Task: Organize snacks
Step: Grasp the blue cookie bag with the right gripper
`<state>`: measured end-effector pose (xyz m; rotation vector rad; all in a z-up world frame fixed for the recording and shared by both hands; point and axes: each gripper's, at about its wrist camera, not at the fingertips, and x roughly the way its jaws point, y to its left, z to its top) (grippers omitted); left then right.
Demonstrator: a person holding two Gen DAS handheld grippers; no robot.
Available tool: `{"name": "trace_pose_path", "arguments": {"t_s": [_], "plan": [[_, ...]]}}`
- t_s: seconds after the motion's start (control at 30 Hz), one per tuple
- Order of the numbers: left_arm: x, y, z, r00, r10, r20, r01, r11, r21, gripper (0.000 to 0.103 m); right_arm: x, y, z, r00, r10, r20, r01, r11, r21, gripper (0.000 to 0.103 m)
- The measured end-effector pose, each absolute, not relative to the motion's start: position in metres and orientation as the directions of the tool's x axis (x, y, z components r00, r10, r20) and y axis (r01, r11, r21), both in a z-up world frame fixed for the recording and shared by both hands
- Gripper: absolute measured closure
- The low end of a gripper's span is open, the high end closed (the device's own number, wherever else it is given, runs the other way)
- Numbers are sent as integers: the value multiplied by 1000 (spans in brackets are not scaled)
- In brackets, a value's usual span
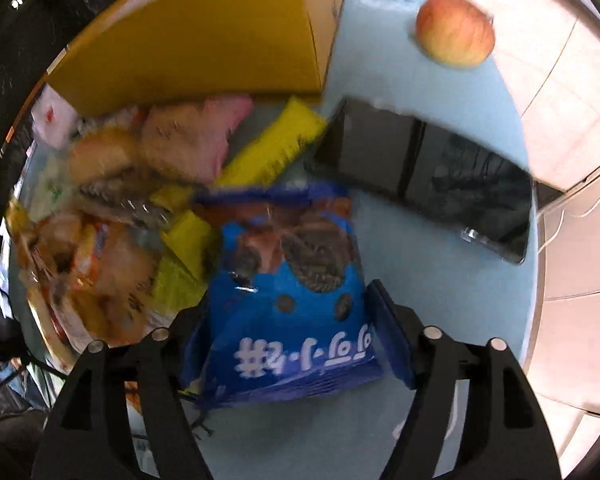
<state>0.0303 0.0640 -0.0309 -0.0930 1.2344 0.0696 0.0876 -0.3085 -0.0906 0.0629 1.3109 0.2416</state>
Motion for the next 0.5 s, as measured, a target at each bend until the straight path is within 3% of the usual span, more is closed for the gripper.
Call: {"name": "trace_pose_path", "arguments": {"t_s": [0.1, 0.33, 0.5], "plan": [[27, 67, -35, 313, -4, -950, -114, 993, -42, 10, 83, -310, -88, 233, 232, -944, -142, 969, 203, 52], [21, 63, -47, 287, -24, -958, -87, 995, -51, 10, 61, -319, -58, 291, 308, -906, -120, 951, 285, 53], [23, 67, -60, 259, -76, -963, -156, 980, -120, 10, 48, -317, -40, 313, 332, -890, -141, 943, 302, 53]]}}
